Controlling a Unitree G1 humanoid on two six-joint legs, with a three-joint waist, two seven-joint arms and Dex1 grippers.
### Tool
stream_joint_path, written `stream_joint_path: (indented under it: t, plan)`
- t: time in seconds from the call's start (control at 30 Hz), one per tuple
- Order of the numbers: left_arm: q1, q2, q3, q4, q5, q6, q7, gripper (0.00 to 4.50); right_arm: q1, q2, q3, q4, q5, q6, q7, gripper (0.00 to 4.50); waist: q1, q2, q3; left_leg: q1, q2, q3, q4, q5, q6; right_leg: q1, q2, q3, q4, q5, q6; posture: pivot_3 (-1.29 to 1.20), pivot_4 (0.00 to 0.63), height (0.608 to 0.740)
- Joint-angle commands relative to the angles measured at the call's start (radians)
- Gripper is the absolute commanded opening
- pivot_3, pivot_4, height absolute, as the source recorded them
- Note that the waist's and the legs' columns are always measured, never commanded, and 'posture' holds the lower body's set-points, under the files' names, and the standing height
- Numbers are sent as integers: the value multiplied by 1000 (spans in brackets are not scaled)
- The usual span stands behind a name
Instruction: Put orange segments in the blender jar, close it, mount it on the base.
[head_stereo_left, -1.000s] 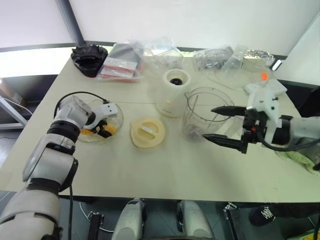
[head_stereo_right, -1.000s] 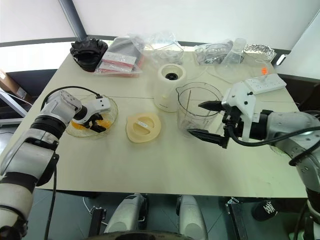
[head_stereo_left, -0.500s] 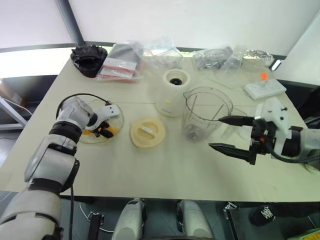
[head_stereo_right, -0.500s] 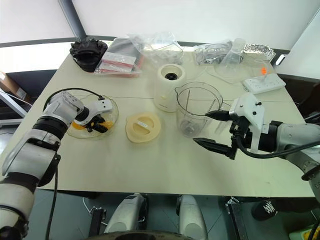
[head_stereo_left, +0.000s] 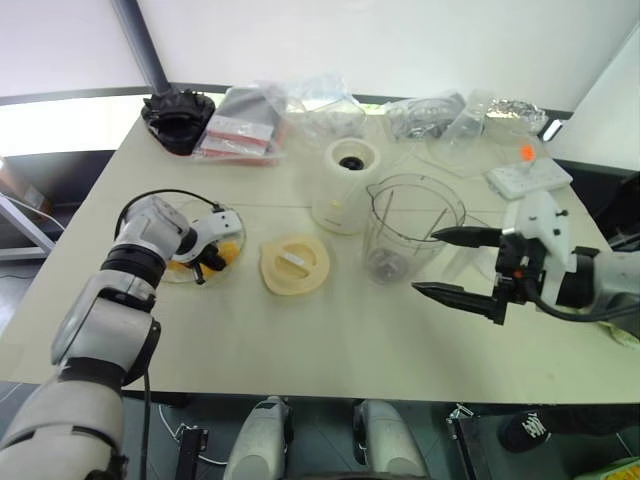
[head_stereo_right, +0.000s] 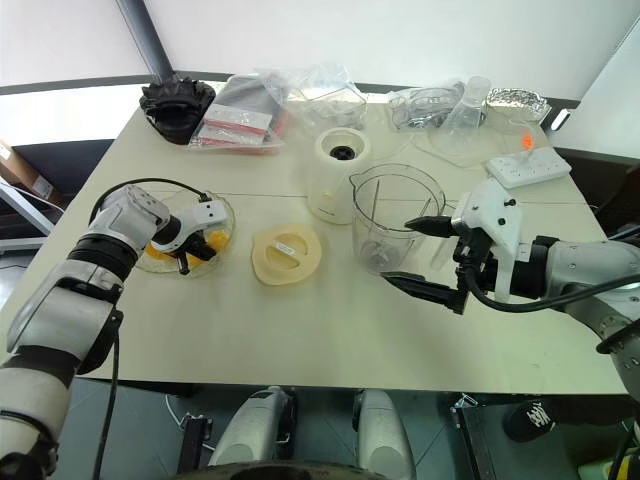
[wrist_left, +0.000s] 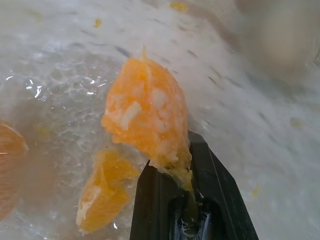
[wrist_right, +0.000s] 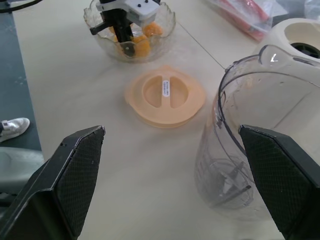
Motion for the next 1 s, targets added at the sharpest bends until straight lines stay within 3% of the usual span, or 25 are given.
stream_joint_path:
  t: [0.03,0.37,0.63,0.77,0.93,1.0]
  plan:
    - [-4,6,33,-7,-35,29,-7,47,-28,-6,-2,2,-8,-27,3,4500,0,0,0,0,0,0,0,0,0,0,0,0,0,0,0,0,150,740]
    - [-21,91,161,-154,-160,191,-31,47,-39,-3,23,8,-18,-41,7,4500,-4,-1,1,-2,0,-1,0,0,0,-1,0,0,0,0,0,0,150,740]
    - [115,179,283,-482,-293,407,-4,47,-46,5,45,22,-27,-55,11,4500,-5,-1,1,-1,1,-1,0,0,0,-2,0,0,0,0,0,0,150,740]
    - [204,203,269,-588,-319,453,14,47,-59,6,62,35,-33,-64,23,4500,-3,-1,1,-1,1,-1,0,0,0,-1,0,0,0,0,0,0,150,740]
    - [229,187,220,-559,-296,417,81,47,-75,8,80,54,-47,-75,35,4500,1,-1,1,-1,1,-1,0,0,0,-1,0,0,0,0,0,0,150,740]
    - [213,166,195,-509,-272,384,131,626,-79,9,86,60,-51,-78,39,4500,0,-1,1,-1,1,-1,0,0,0,-1,0,0,0,0,0,0,150,740]
